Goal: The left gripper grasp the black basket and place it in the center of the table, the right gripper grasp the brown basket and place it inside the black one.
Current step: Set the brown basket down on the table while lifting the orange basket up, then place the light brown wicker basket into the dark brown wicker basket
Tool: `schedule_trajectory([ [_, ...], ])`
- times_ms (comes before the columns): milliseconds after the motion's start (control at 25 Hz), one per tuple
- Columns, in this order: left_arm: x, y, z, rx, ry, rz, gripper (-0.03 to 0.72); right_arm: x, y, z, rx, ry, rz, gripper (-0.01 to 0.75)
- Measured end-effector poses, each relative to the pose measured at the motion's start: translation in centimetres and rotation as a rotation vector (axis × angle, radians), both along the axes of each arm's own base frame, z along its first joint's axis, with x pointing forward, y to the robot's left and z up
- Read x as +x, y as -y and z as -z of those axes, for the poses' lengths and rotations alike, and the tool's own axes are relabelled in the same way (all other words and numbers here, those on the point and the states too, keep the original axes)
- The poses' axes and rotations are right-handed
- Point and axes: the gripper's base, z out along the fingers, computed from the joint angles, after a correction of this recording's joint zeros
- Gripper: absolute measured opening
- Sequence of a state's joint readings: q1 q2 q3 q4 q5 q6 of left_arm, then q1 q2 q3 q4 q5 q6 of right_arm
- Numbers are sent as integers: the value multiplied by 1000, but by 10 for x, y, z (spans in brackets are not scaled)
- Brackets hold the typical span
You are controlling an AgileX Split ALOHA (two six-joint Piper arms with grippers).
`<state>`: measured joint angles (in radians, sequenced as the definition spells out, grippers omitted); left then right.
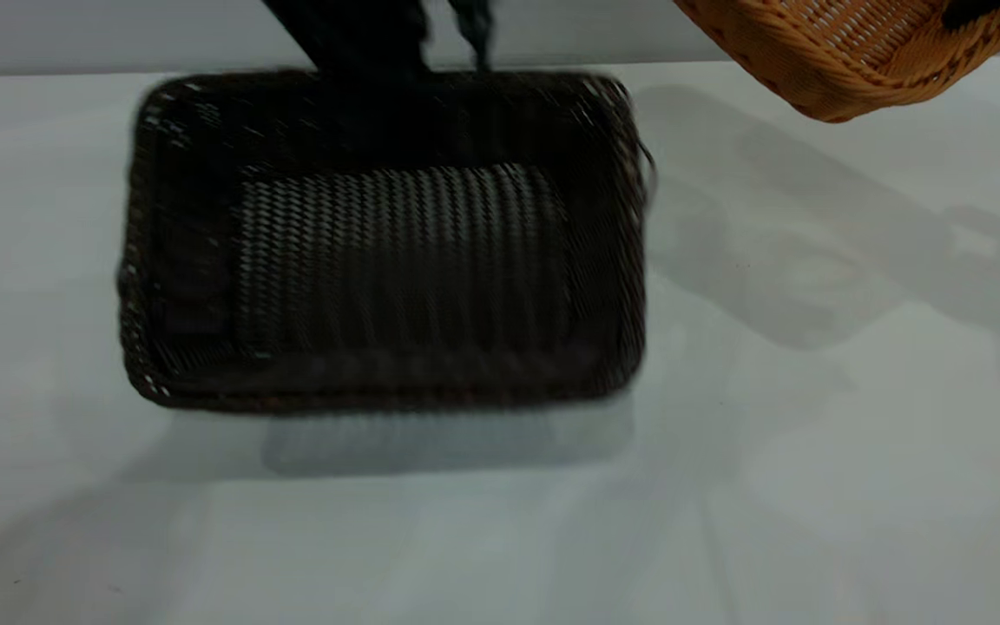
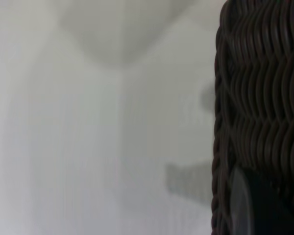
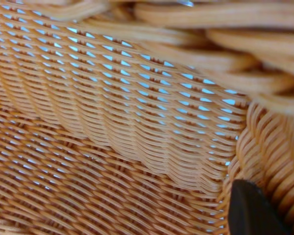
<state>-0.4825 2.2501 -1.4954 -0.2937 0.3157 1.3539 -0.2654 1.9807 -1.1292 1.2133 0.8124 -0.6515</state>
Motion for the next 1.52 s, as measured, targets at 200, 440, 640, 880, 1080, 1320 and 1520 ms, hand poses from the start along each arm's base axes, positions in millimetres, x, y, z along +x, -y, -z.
schedule_trajectory([
  [200, -13, 24, 10, 5, -2, 61, 87, -1, 0, 0, 7, -4, -5, 67],
  [440, -13, 28, 9, -4, 25, 65, 233, -2, -1, -1, 19, -7, -18, 67],
  [640, -10, 28, 3, -44, 33, -11, 442, -2, -2, -1, 25, -9, -26, 67],
  [880, 3, -16, -48, -128, -43, -250, 489, -7, -7, -1, 46, -46, -84, 67],
  [1080, 23, -100, -95, -198, -43, -513, 489, -15, -43, 3, 18, -137, -243, 67],
  [1320, 33, -178, -129, -284, 26, -768, 489, -27, -97, 9, -51, -245, -404, 67],
  [1520, 34, -200, -129, -296, 27, -839, 489, -31, -143, 9, -95, -244, -456, 67],
])
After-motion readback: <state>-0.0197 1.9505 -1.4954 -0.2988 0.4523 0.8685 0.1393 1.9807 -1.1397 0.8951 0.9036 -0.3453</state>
